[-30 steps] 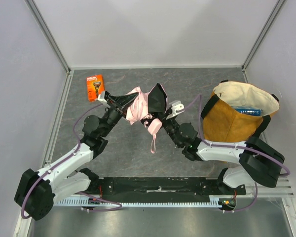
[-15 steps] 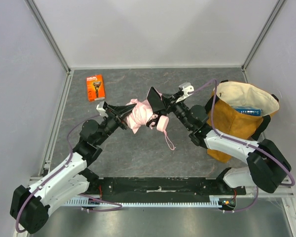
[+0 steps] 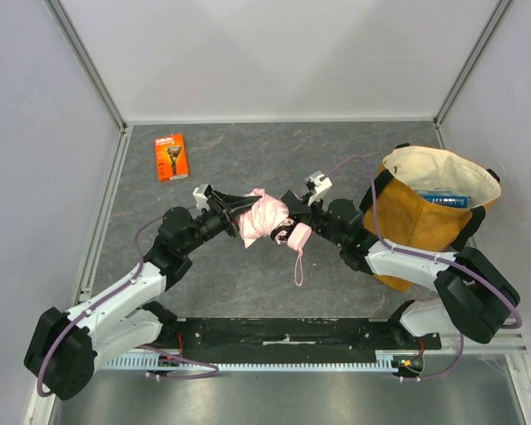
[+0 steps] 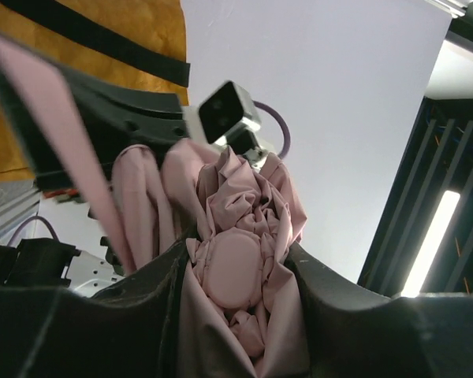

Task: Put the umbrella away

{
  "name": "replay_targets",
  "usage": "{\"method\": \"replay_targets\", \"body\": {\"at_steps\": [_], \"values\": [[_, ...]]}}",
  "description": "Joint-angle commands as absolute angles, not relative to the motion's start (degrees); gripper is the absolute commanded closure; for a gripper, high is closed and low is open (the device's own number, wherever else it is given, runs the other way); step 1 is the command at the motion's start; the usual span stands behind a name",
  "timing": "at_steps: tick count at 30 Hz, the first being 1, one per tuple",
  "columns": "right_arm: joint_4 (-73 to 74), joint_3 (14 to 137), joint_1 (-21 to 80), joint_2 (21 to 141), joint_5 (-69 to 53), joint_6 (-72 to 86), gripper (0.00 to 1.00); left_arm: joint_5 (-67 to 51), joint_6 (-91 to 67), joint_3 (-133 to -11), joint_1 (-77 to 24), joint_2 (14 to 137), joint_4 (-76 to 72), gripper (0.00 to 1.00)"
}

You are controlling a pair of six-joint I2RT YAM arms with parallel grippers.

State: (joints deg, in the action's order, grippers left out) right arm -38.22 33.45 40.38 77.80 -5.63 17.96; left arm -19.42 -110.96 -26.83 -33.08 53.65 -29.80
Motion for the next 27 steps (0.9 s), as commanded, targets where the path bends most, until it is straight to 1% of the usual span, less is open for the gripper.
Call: {"method": "replay_targets", "body": {"at_steps": [1, 2, 5, 11, 15, 19, 21, 25, 27], "values": [[-28.31, 32.96, 42.18, 78.93, -8.60, 24.51, 1.00, -27.07, -121.20, -30.85, -32.52, 55.36, -41.83, 0.98], [-27.69, 32.35, 42.97, 78.40, -8.96, 25.22, 1.00, -26.64, -121.64, -31.11, -32.43, 55.89, -42.44, 0.98], [-21.65, 34.18, 44.30, 78.31, -8.96, 25.57, 0.94, -25.05, -121.90, -32.34, -31.73, 57.30, -42.10, 0.98], [-11.35, 37.88, 44.65, 78.40, -12.21, 28.64, 0.77, -25.40, -122.52, -33.14, -28.22, 60.90, -45.34, 0.98], [-5.38, 39.11, 44.65, 77.00, -13.62, 31.64, 0.62, -25.93, -121.82, -33.31, -25.93, 63.01, -47.72, 0.98], [5.07, 42.00, 44.65, 74.89, -13.01, 32.08, 0.45, -26.72, -120.24, -33.84, -24.09, 65.91, -50.44, 0.98], [10.00, 43.41, 44.65, 73.83, -12.05, 32.17, 0.39, -27.50, -119.80, -34.19, -23.64, 67.32, -52.20, 0.98], [16.95, 44.47, 44.12, 71.28, -9.84, 36.99, 0.26, -28.21, -118.92, -34.89, -23.12, 70.48, -56.15, 0.98], [18.36, 44.91, 43.60, 70.23, -9.93, 41.46, 0.23, -28.39, -118.48, -35.42, -22.77, 72.15, -58.96, 0.98]]}}
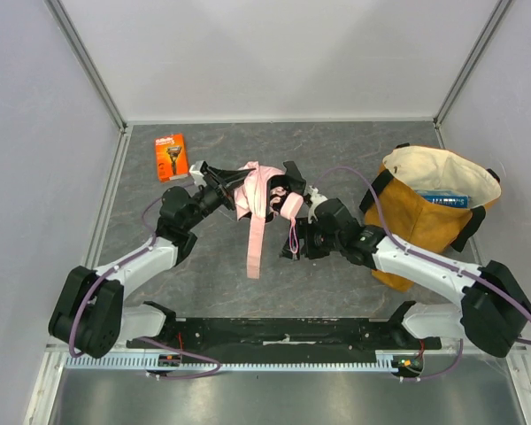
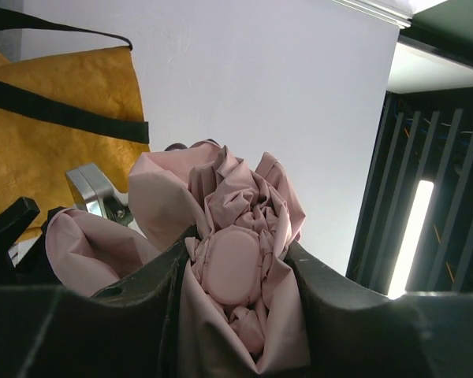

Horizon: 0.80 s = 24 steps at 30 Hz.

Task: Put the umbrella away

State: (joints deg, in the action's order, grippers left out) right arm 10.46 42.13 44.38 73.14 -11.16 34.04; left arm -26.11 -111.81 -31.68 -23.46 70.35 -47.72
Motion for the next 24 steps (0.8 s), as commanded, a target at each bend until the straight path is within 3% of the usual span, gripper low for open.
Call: {"method": "replay_targets", "body": {"at_steps": [1, 6, 16, 20, 24], "values": [[18.46, 44.91, 43.33, 69.88, -10.37, 43.83, 0.22, -28.30, -117.69, -35.68, -22.59, 72.85, -60.80, 0.98], [14.34, 43.16, 40.61, 71.27, -19.14, 64.64, 0.15, -30.32, -112.07, -38.41, -21.45, 75.23, -63.71, 0.98], [3.09, 40.70, 37.53, 76.29, -26.63, 97.26, 0.12, -32.17, -105.03, -41.31, -19.87, 78.22, -70.22, 0.98], [-3.23, 36.92, 36.91, 74.10, -24.70, 107.81, 0.16, -32.69, -103.45, -42.27, -18.72, 78.84, -70.14, 0.98], [-8.44, 37.08, 36.91, 74.00, -25.05, 113.72, 0.26, -33.48, -101.61, -43.50, -18.19, 79.89, -70.31, 0.98]]}}
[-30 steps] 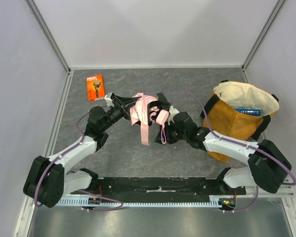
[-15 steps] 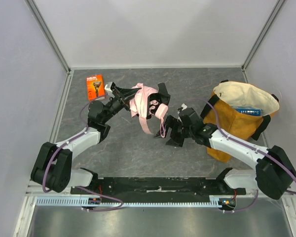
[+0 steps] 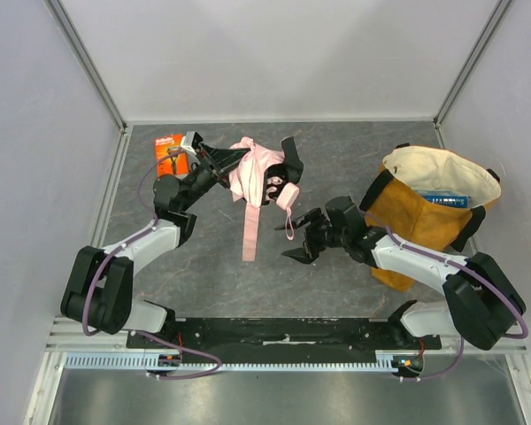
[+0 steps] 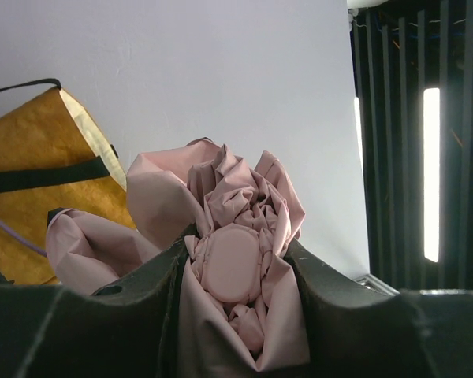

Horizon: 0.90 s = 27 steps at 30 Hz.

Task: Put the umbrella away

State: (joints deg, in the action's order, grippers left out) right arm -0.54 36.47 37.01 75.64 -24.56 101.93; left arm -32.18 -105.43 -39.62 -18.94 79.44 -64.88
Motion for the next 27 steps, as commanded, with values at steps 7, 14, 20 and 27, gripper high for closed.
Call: {"method": "replay_targets", "body": {"at_steps": [7, 14, 20, 27], "values": [[-9.31, 44.20, 37.35, 77.69, -25.05, 116.36, 0.25, -34.71, -101.78, -46.14, -17.67, 84.63, -74.96, 0.98], [-10.11, 48.69, 40.16, 81.74, -24.61, 118.30, 0.27, -35.16, -101.52, -48.34, -17.49, 88.06, -76.56, 0.98], [-8.88, 46.33, 40.61, 80.60, -22.33, 117.43, 0.28, -36.21, -98.88, -49.92, -17.14, 88.51, -74.36, 0.98], [-8.35, 42.90, 40.87, 79.28, -21.54, 116.11, 0.25, -37.27, -98.44, -50.54, -16.26, 88.07, -73.83, 0.98]]}}
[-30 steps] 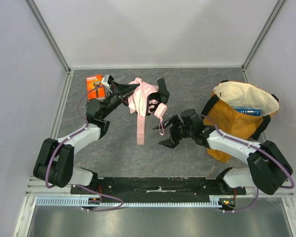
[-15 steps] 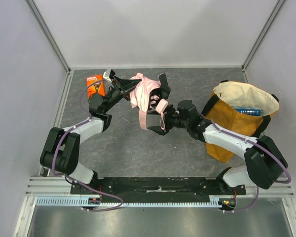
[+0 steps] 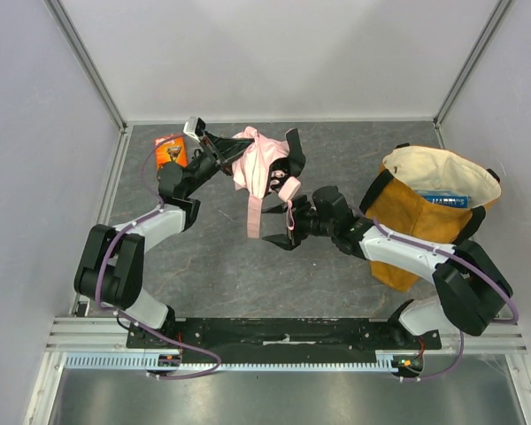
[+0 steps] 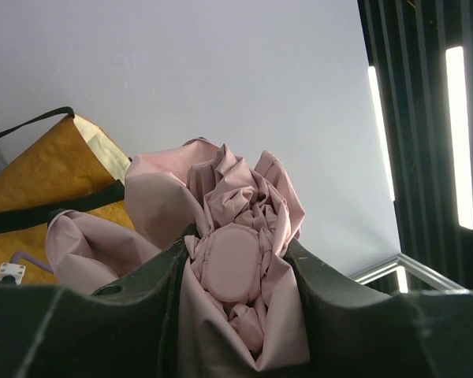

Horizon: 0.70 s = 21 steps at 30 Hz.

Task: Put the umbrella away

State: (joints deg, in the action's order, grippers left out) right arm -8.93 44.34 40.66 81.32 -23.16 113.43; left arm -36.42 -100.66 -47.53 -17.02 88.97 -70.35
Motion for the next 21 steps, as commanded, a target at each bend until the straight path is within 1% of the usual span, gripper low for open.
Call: {"method": "replay_targets", "body": {"at_steps": [1, 5, 11, 14, 17, 18, 19, 20, 21], "values": [[-8.52, 42.46, 41.04, 78.93, -21.10, 116.54, 0.24, -37.27, -98.44, -50.45, -16.09, 87.89, -73.92, 0.98], [-9.84, 43.24, 41.40, 79.36, -20.30, 117.42, 0.24, -37.53, -97.65, -50.45, -16.00, 87.28, -73.30, 0.98], [-14.41, 45.97, 44.20, 83.23, -21.53, 121.89, 0.27, -37.18, -97.47, -50.62, -16.00, 86.92, -72.95, 0.98], [-19.06, 45.97, 46.31, 84.46, -21.18, 125.50, 0.29, -37.35, -97.29, -50.98, -16.00, 87.10, -72.95, 0.98], [-19.34, 47.37, 47.46, 85.25, -19.87, 126.30, 0.30, -37.18, -97.47, -50.71, -16.08, 87.01, -72.86, 0.98], [-19.34, 47.72, 47.72, 85.60, -19.43, 126.30, 0.32, -37.18, -97.73, -50.45, -16.08, 86.84, -73.21, 0.98], [-19.51, 47.81, 47.81, 85.95, -19.60, 126.73, 0.35, -37.00, -97.91, -50.10, -16.08, 86.75, -73.47, 0.98], [-20.38, 47.55, 47.99, 86.13, -19.25, 127.43, 0.40, -36.65, -98.08, -49.66, -16.08, 86.49, -73.56, 0.98], [-21.87, 47.03, 48.16, 86.13, -18.64, 127.79, 0.46, -36.65, -98.00, -49.57, -16.08, 86.22, -73.39, 0.98]]}}
